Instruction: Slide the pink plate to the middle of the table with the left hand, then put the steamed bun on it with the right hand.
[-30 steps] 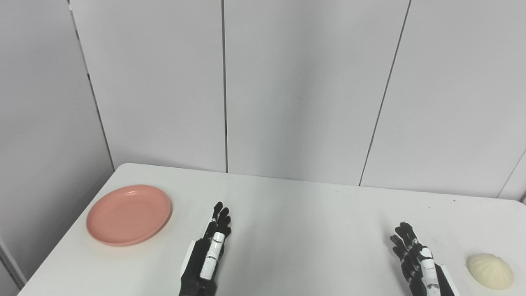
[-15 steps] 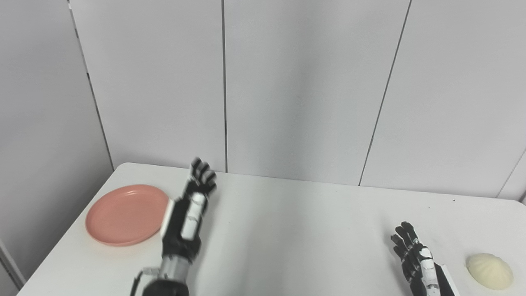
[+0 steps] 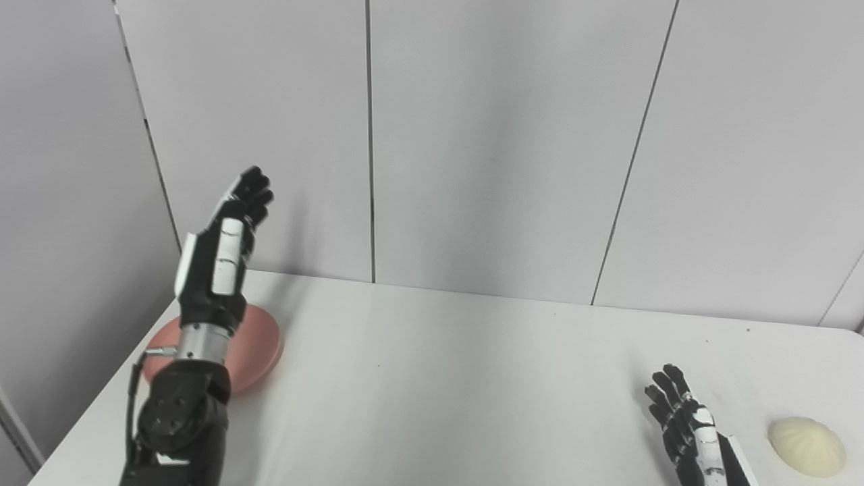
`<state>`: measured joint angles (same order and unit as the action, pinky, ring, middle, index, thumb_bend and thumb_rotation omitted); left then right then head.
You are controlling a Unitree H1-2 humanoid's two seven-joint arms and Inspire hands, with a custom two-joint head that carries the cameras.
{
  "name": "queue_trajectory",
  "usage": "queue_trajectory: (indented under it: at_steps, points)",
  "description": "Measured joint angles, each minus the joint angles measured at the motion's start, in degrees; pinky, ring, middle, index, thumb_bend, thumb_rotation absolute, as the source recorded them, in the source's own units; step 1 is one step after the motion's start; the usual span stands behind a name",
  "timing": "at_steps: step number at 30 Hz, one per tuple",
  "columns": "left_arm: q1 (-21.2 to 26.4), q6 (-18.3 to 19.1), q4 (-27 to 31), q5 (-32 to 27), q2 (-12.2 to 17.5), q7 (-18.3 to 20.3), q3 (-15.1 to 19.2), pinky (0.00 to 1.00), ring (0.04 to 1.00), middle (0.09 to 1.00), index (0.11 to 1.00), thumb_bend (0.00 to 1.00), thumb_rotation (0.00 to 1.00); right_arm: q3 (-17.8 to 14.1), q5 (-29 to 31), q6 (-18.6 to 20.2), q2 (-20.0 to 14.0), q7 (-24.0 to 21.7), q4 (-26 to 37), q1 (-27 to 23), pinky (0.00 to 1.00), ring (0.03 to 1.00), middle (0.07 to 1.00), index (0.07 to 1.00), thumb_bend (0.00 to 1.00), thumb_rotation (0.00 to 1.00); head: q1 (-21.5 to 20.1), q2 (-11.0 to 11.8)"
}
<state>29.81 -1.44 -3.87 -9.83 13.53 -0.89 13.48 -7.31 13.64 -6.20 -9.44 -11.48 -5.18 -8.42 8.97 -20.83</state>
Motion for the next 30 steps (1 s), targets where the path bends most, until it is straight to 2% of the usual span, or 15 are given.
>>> queue_trajectory:
  at_steps: [3,9,15,18,21,24,30]
  points:
    - [0.54,0.4,-2.5,-1.65,2.23,1.88,0.57,0.89,0.868,0.865,0.854,0.91,0.88,0.03,0.06,0.0,-0.02,-0.04,0.1,0.09,1.0,0.949,0.954,0.968,0.79,0.95,0.0,-0.18]
    - [1.52,-0.23,-9.43,-3.71,6.24,4.78,2.41,0.86,0.877,0.887,0.92,0.94,0.89,0.06,0.07,0.0,-0.07,-0.07,0.17,0.11,1.0,0.95,0.95,0.968,0.79,0.93,-0.09,-0.35]
    - [2.9,-5.01,-19.84,-5.44,9.27,7.89,3.88,0.86,0.868,0.883,0.927,0.92,0.88,0.37,-0.05,0.0,-0.32,-0.27,0.17,0.12,1.0,0.949,0.945,0.981,0.78,0.93,-0.18,-0.26]
    - [3.84,-6.79,-25.04,-6.29,10.07,9.12,4.36,0.85,0.873,0.895,0.936,0.93,0.88,0.4,0.08,0.0,-0.35,-0.49,0.14,0.12,1.0,0.944,0.937,0.975,0.79,0.92,0.09,-0.35]
    - [4.35,-8.62,-27.81,-7.23,10.27,10.2,4.71,0.87,0.885,0.901,0.943,0.94,0.88,0.39,0.37,0.0,-0.37,-0.54,0.17,0.12,1.0,0.947,0.938,0.974,0.79,0.92,0.09,-0.35]
    - [5.66,-9.72,-33.01,-7.9,11.01,10.7,5.51,0.86,0.877,0.898,0.95,0.93,0.88,0.56,0.45,0.0,-0.4,-0.62,0.11,0.13,1.0,0.944,0.936,0.975,0.79,0.92,0.09,-0.35]
    - [7.52,-14.34,-43.26,-8.67,13.39,11.77,6.61,0.86,0.892,0.913,0.953,0.94,0.86,0.6,0.43,0.0,-0.48,-0.59,0.31,0.33,1.0,0.945,0.94,0.978,0.78,0.93,0.09,-0.44]
